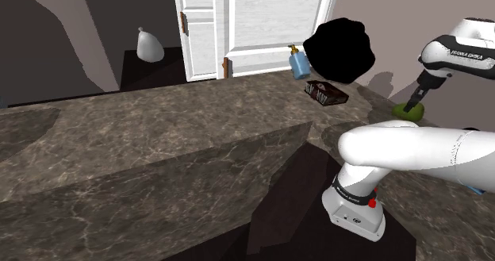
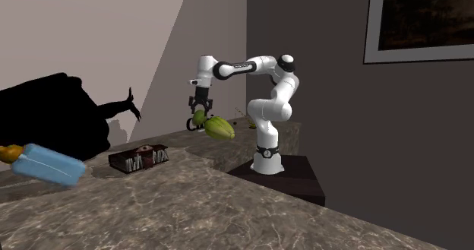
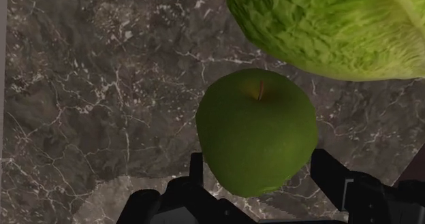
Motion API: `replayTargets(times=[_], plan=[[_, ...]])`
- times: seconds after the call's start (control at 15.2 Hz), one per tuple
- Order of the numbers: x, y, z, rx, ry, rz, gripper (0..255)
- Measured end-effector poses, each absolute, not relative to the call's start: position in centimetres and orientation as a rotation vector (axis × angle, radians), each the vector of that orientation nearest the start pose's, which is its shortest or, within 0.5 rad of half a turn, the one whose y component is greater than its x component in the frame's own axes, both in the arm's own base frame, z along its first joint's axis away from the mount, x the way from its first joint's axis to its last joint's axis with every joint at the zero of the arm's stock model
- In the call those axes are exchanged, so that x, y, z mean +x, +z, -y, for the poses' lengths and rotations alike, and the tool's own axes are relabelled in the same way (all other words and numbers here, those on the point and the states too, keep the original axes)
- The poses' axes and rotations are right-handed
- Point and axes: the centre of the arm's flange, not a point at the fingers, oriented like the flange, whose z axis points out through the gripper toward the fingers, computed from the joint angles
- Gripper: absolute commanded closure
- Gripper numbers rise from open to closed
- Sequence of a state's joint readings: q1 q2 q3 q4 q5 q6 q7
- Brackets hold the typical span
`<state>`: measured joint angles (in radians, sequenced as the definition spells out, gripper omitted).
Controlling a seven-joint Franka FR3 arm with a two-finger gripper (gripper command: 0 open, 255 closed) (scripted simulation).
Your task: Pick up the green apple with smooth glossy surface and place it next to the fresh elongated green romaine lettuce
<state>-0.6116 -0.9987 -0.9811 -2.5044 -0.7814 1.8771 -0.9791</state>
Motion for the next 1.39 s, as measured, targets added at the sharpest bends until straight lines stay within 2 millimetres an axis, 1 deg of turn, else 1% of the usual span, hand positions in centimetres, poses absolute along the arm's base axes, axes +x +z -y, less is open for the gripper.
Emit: replayTargets(times=[1.06,1.19,1.39], plan=[[-8.2,36.2,38.9,-3.256,-0.126,-0.258,255],[-8.2,35.7,38.9,-3.256,-0.126,-0.258,255],[-8.1,35.6,38.9,-3.257,-0.126,-0.258,255]])
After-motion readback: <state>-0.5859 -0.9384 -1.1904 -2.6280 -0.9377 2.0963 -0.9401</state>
